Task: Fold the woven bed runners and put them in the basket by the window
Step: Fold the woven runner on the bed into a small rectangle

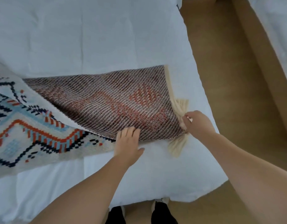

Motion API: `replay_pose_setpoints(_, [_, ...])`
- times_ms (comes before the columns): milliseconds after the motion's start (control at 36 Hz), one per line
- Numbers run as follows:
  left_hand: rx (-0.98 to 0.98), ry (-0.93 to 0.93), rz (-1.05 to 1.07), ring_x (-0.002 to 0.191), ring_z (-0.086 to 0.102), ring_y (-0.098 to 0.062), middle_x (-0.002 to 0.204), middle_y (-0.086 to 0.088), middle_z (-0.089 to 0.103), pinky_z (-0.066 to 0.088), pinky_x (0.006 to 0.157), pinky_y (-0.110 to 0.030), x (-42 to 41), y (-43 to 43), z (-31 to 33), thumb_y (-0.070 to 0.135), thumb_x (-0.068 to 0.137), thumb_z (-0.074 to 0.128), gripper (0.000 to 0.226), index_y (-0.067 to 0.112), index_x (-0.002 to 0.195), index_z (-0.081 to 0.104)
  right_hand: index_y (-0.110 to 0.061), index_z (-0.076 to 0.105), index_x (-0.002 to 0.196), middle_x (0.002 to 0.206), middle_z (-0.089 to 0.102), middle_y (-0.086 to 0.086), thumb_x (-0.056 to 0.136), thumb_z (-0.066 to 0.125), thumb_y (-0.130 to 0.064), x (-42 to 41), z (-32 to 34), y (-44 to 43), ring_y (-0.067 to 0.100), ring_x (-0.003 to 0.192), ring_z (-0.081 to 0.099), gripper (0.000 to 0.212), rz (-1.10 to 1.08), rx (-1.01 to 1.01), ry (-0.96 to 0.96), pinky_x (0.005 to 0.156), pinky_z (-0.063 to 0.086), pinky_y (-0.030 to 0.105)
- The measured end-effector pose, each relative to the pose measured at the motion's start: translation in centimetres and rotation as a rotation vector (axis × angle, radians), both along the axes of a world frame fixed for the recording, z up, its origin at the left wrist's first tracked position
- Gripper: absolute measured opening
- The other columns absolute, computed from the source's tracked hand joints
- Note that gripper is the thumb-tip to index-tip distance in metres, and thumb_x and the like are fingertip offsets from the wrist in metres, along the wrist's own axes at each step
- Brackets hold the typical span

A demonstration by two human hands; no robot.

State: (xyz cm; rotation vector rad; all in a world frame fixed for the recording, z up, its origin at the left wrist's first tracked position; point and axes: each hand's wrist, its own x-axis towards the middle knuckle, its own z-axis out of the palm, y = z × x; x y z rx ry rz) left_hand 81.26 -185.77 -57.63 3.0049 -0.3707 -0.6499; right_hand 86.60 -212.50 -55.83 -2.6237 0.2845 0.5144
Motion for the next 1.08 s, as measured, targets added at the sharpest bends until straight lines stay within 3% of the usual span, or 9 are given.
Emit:
replay_pose_setpoints(83, [-0.004, 0.008, -0.074, 0.14, 0.016, -0.028, 0.151, -0.006, 0.02, 0.008, 0.116, -0.044, -0.1, -2.5, -1.4, 0.057, 0.087, 0.052, 0.079, 0.019, 0.146, 0.017, -0.012, 0.043, 0.139, 0.123, 0.056, 0.01, 0.091, 0.056, -0.048, 0.7, -1.5, -0.4, 0.024, 0.097, 0.057, 0.061, -0.26, 0.173, 0.178, 0.078, 0.043, 0.031])
replay_pose_setpoints(167, [-0.036, -0.015, -0.052, 0.136, 0.027, -0.031, 0.148, -0.009, 0.028, 0.02, 0.112, -0.047, 0.2, -4.4, -2.9, 0.048, 0.087, 0.057, 0.073, 0.017, 0.144, 0.024, -0.006, 0.042, 0.138, 0.126, 0.054, 0.009, 0.084, 0.066, -0.051, 0.8, -2.6, 0.4, 0.023, 0.105, 0.053, 0.075, -0.361, 0.317, 0.269, 0.086, 0.045, 0.036])
replay_pose_setpoints(333, [-0.073, 0.005, -0.046, 0.108, 0.048, -0.025, 0.121, -0.002, 0.048, 0.043, 0.087, -0.036, 1.8, -5.0, -3.1, 0.006, 0.088, 0.047, 0.04, 0.017, 0.126, 0.041, -0.006, 0.056, 0.088, 0.087, 0.059, 0.011, 0.083, 0.063, -0.013, 0.0, -3.7, 1.8, 0.029, 0.083, 0.057, 0.012, -0.336, 0.307, 0.156, 0.066, 0.042, 0.033])
replay_pose_setpoints(444, [-0.15, 0.063, -0.158, 0.105, 0.045, -0.024, 0.116, -0.003, 0.048, 0.046, 0.08, -0.037, 0.9, -5.6, -2.0, 0.002, 0.088, 0.043, 0.032, 0.015, 0.117, 0.046, -0.01, 0.053, 0.079, 0.079, 0.062, 0.011, 0.083, 0.055, -0.009, -1.5, -2.8, -0.9, 0.03, 0.074, 0.06, 0.005, -0.343, 0.179, 0.143, 0.057, 0.04, 0.03])
replay_pose_setpoints(556, [-0.15, 0.112, -0.181, 0.107, 0.043, -0.025, 0.118, -0.005, 0.047, 0.039, 0.083, -0.035, -1.5, -6.8, -1.9, 0.001, 0.086, 0.045, 0.036, 0.014, 0.12, 0.046, -0.008, 0.053, 0.082, 0.082, 0.065, 0.014, 0.084, 0.052, -0.012, -3.4, -2.4, -2.4, 0.032, 0.073, 0.065, 0.005, -0.34, 0.118, 0.256, 0.062, 0.054, 0.038])
replay_pose_setpoints(667, [-0.161, 0.103, -0.143, 0.108, 0.043, -0.023, 0.12, -0.002, 0.046, 0.037, 0.088, -0.034, -2.0, -5.6, -2.9, 0.013, 0.089, 0.046, 0.039, 0.018, 0.128, 0.042, -0.009, 0.05, 0.093, 0.093, 0.062, 0.012, 0.089, 0.05, -0.015, -3.2, -1.9, -1.1, 0.03, 0.08, 0.058, 0.007, -0.229, 0.033, 0.247, 0.063, 0.047, 0.034])
replay_pose_setpoints(778, [-0.186, 0.062, -0.161, 0.117, 0.043, -0.021, 0.126, 0.001, 0.047, 0.033, 0.101, -0.035, -2.0, -3.4, -2.4, 0.037, 0.093, 0.042, 0.045, 0.019, 0.134, 0.041, -0.01, 0.025, 0.14, 0.125, 0.046, 0.016, 0.085, 0.059, -0.011, -2.6, -1.1, 0.1, 0.037, 0.105, 0.054, 0.064, -0.181, -0.091, 0.175, 0.075, 0.047, 0.042])
replay_pose_setpoints(861, [-0.149, 0.051, -0.096, 0.127, 0.037, -0.02, 0.137, 0.001, 0.043, 0.022, 0.11, -0.035, -2.3, 0.0, -1.1, 0.039, 0.094, 0.039, 0.051, 0.018, 0.141, 0.036, -0.009, 0.012, 0.148, 0.141, 0.033, 0.017, 0.079, 0.065, -0.01, -2.5, -0.4, 1.9, 0.036, 0.126, 0.039, 0.087, -0.034, -0.227, 0.108, 0.1, 0.039, 0.045])
replay_pose_setpoints(1083, [-0.136, 0.064, 0.195, 0.13, 0.035, -0.019, 0.14, 0.001, 0.043, 0.021, 0.113, -0.034, -3.8, 10.9, 4.7, 0.02, 0.092, 0.042, 0.047, 0.02, 0.139, 0.037, -0.01, 0.038, 0.14, 0.147, 0.033, 0.017, 0.087, 0.057, -0.016, -2.2, 4.4, 11.7, 0.033, 0.137, 0.028, 0.057, 0.22, -0.169, 0.158, 0.108, 0.033, 0.043])
